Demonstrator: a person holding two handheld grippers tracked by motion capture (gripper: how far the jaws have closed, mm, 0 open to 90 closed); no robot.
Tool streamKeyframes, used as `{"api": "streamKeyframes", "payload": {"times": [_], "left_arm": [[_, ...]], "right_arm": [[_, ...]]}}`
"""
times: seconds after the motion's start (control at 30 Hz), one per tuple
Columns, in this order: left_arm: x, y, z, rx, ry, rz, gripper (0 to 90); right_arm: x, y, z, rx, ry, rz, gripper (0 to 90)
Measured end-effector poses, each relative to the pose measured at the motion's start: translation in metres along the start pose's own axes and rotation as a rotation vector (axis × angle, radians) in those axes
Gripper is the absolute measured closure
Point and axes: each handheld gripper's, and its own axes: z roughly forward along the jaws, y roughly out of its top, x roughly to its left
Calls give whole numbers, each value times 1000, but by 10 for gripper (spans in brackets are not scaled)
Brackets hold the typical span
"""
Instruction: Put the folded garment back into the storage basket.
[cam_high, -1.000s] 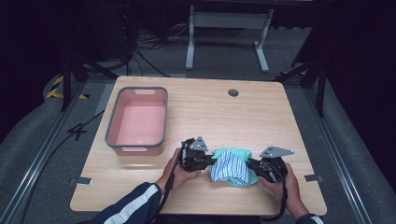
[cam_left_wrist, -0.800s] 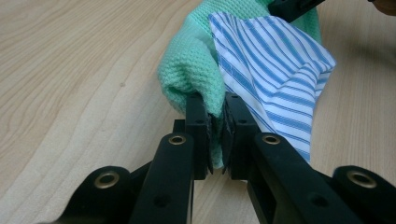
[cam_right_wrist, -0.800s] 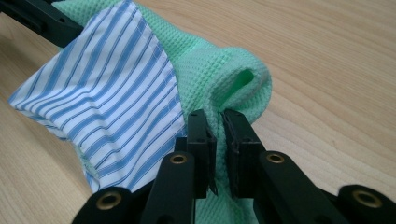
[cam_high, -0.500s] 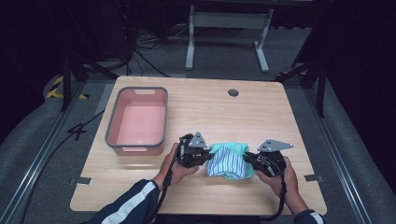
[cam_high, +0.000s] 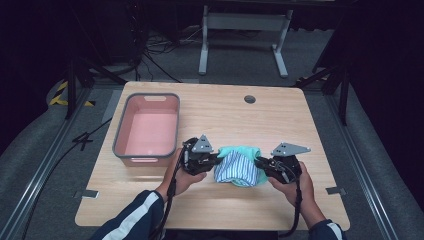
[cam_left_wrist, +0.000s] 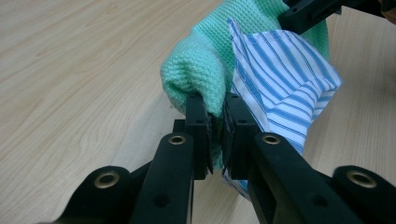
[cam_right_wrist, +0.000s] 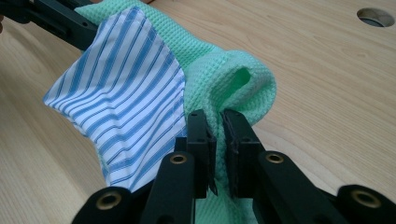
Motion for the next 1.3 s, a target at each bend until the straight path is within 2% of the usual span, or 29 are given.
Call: {"api": "streamKeyframes", "payload": {"times": [0.13, 0.37, 0.5, 0.57, 0.77, 0.83, 0.93, 1.3], "left_arm": [[5, 3, -12, -12, 19, 0, 825], [12, 10, -27, -15, 41, 17, 825], [19, 12, -35, -25, 55, -6, 826], [22, 13, -39, -18, 67, 1, 827], [30, 16, -49, -36, 75, -18, 828], [32, 16, -51, -36, 82, -7, 828], [34, 18, -57, -48, 90, -30, 828], [47, 19, -84, -59, 144, -32, 829]], "right_arm": [[3, 10, 1, -6, 10, 5, 819], [11, 27, 4, -23, 13, -34, 823], [13, 40, 7, -32, 22, -45, 824], [14, 45, 9, -33, 23, -54, 826], [17, 56, 12, -47, 26, -61, 829], [17, 58, 12, -49, 26, -66, 830], [19, 66, 15, -58, 33, -66, 830], [28, 94, 27, -81, 51, -80, 831]]}}
